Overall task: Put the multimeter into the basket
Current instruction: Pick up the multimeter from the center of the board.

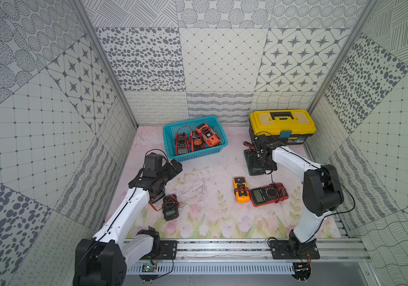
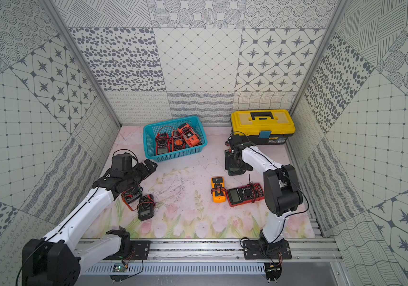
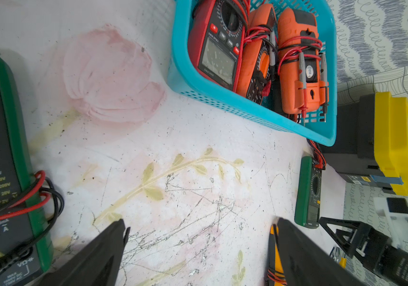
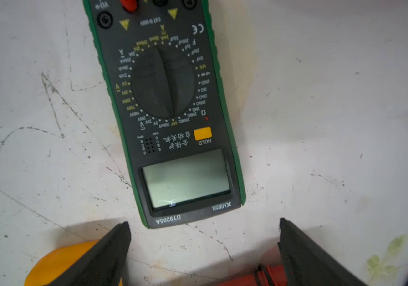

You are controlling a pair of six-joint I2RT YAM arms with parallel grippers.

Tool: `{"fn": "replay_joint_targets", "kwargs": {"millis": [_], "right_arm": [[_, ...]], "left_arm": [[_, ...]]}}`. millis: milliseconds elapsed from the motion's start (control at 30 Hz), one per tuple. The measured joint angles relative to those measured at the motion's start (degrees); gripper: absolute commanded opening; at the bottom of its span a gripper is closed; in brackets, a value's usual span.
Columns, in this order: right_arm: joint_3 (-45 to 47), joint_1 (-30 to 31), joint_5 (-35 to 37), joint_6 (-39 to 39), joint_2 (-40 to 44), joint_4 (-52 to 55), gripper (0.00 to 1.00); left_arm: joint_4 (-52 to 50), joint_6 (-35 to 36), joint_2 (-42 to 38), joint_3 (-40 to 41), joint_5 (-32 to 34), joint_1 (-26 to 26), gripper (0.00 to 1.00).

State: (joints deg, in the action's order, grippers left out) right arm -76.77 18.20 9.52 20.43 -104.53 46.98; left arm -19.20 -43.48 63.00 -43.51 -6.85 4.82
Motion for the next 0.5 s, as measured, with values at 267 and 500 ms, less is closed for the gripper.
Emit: {"fn": "replay_joint_targets", "kwargs": {"millis": [267,500], "right_arm": [[-6.8,-1.3,-3.2,-3.1,-6.6,-1.2,0.98],[-13.0,-1.8,-3.5,-4.7,-12.7,-1.0,0.98]], "left_arm": [[0.6,-0.7,0.9,0.3,-0.5,0.0,0.99],[0.7,-1.0,1.7,0.3,-0.9,0.0,0.99]]}}
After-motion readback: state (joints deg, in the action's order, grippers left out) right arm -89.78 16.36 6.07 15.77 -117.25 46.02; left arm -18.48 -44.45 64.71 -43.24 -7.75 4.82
